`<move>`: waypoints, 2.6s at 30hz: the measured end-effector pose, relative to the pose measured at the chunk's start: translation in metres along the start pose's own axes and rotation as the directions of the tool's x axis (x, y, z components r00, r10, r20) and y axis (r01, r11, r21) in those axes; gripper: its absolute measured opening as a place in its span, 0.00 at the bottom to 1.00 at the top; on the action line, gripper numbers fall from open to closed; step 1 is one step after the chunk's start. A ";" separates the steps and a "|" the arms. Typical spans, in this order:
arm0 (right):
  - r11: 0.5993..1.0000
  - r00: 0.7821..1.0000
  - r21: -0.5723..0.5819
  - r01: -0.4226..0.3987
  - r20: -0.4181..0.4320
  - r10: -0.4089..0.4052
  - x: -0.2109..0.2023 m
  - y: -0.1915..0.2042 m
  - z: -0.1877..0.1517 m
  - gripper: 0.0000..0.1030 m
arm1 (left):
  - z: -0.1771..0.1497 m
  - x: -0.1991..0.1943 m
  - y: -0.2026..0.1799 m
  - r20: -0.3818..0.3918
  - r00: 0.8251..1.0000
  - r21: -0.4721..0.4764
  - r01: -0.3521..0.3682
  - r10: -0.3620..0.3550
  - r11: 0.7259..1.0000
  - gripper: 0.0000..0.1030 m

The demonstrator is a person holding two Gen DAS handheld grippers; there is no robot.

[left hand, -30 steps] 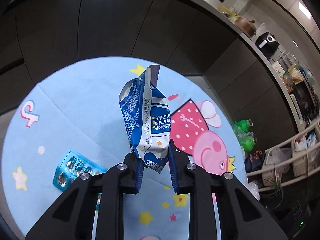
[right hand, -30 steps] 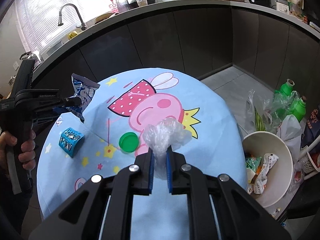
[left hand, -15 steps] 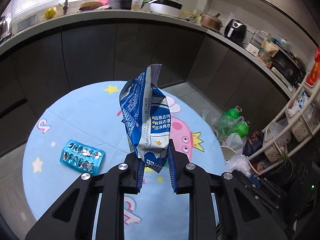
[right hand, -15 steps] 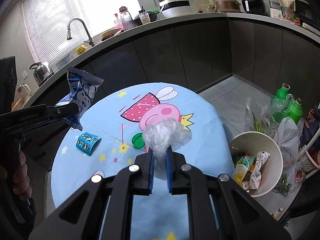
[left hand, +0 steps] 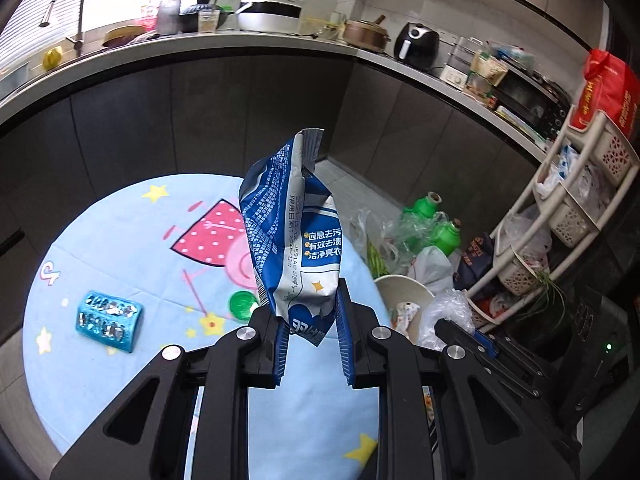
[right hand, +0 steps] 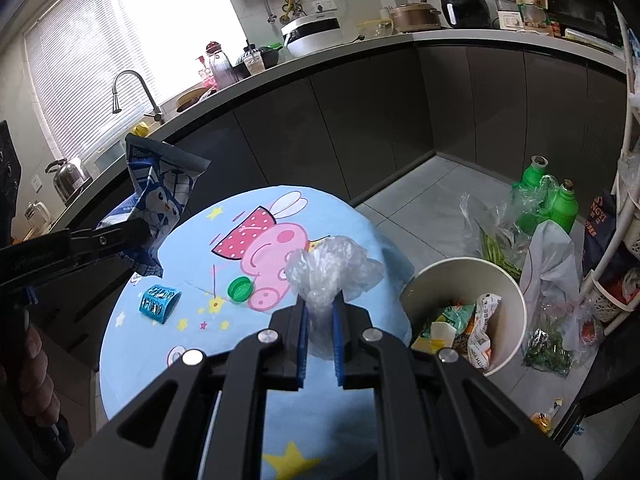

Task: Collect trash
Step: 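Carry the blue-white bag and clear plastic bag over the white bin, then open both grippers to drop the bags into the bin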

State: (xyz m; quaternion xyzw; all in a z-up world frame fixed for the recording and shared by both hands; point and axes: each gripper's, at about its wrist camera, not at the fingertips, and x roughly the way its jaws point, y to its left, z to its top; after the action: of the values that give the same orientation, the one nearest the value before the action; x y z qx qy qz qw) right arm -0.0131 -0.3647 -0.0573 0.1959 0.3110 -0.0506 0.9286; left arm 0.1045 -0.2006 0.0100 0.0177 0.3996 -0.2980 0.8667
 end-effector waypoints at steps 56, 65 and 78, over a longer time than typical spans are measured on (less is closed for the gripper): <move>0.946 0.982 0.289 0.146 -0.156 -0.104 0.062 -0.161 -0.046 0.14 | 0.001 0.197 -0.143 -0.390 0.892 0.134 0.299 -0.227 0.945 0.23; 0.933 0.975 0.314 0.178 -0.185 -0.124 0.072 -0.175 -0.054 0.14 | 0.004 0.194 -0.136 -0.331 0.923 0.132 0.252 -0.197 0.959 0.63; 0.938 0.973 0.299 0.177 -0.199 -0.120 0.078 -0.170 -0.056 0.14 | 0.010 0.186 -0.117 -0.293 0.942 0.095 0.200 -0.164 0.975 0.73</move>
State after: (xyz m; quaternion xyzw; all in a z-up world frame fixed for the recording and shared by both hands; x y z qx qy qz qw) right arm -0.0181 -0.4967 -0.2012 0.3208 0.3946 -0.1521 0.8475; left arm 0.1427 -0.3928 -0.0902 0.0765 0.5001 -0.3954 0.7666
